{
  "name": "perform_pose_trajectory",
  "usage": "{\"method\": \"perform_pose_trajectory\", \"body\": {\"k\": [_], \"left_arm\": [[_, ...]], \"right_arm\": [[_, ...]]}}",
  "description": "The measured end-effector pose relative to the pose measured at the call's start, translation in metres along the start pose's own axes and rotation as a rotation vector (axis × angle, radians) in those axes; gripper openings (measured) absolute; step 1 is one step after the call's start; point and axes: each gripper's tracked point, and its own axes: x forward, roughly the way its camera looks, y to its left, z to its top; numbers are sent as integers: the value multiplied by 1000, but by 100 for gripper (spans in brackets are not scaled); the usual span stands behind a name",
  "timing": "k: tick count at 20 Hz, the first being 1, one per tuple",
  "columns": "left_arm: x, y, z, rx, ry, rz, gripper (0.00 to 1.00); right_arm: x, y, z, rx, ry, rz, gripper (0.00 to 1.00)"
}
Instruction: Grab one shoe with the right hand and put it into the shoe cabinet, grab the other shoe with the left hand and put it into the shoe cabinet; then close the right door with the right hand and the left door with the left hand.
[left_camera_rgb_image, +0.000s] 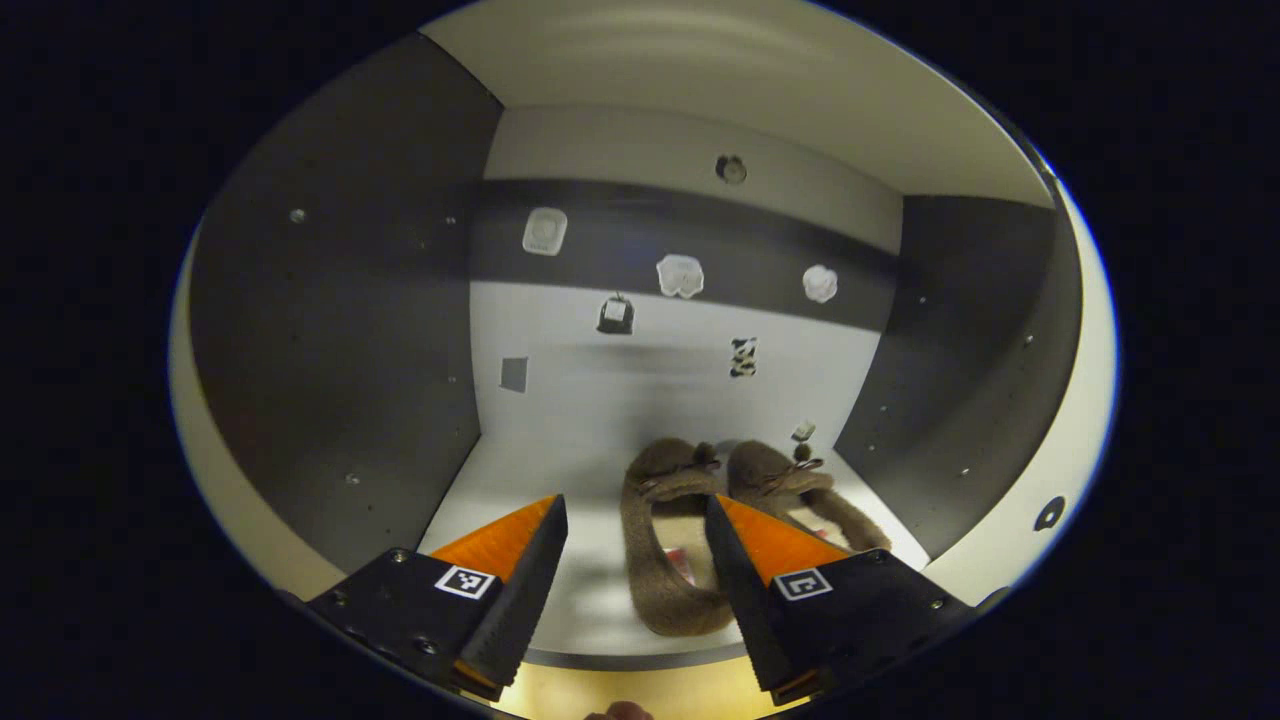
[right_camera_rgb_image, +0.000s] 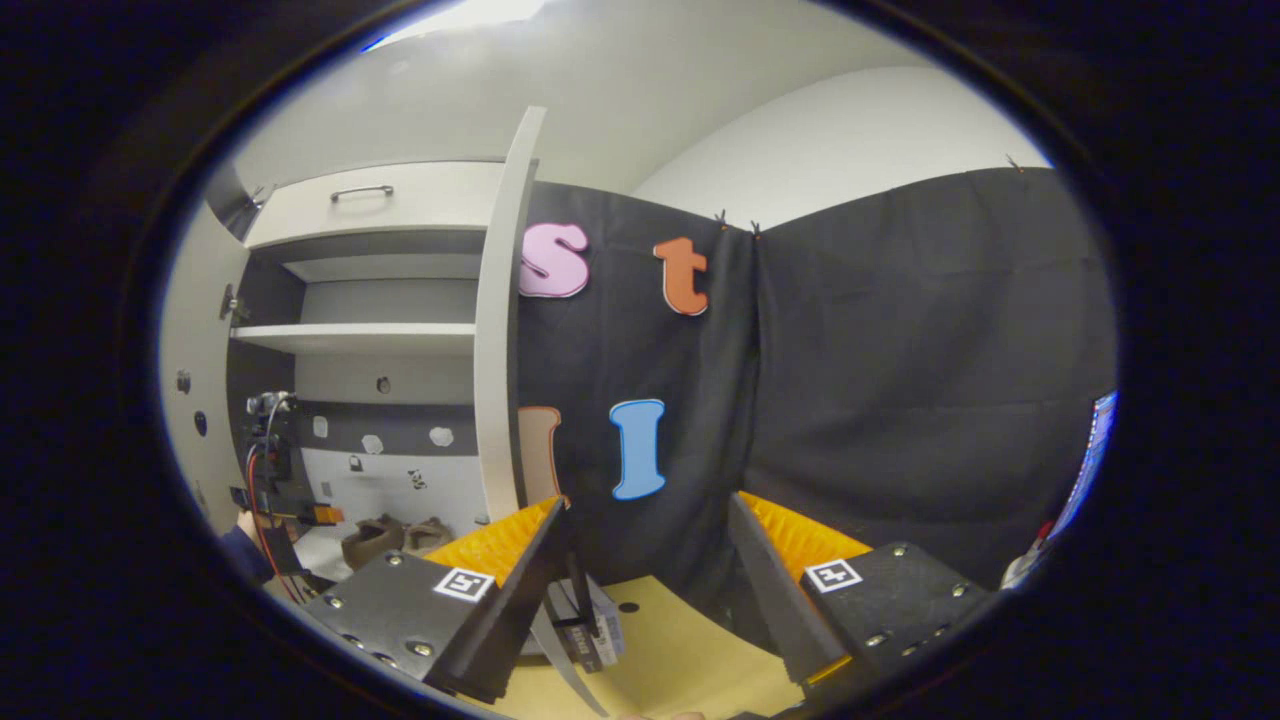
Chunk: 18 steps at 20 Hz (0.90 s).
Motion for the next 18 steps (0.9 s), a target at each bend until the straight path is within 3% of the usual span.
{"method": "perform_pose_trajectory", "body": {"k": [7, 8, 9, 11, 16, 17, 18], "left_arm": [[-101, -16, 44, 7, -171, -74, 87], [-115, -16, 47, 9, -184, -79, 86], [-127, -15, 49, 9, -197, -79, 87], [-151, -14, 53, -4, -223, -78, 86], [-197, -8, 58, -9, -257, -71, 89], [-203, -6, 57, -11, -261, -67, 86], [-209, -5, 57, -16, -263, -67, 89]], "right_arm": [[3, 11, -8, -2, 24, 73, 96], [2, 12, -8, -5, 27, 86, 91], [2, 13, -8, -8, 25, 98, 96], [0, 20, -8, -8, 23, 130, 96], [-9, 67, -14, 69, 54, 286, 96], [-9, 76, -17, 96, 61, 316, 95], [-10, 84, -19, 115, 69, 343, 95]]}}
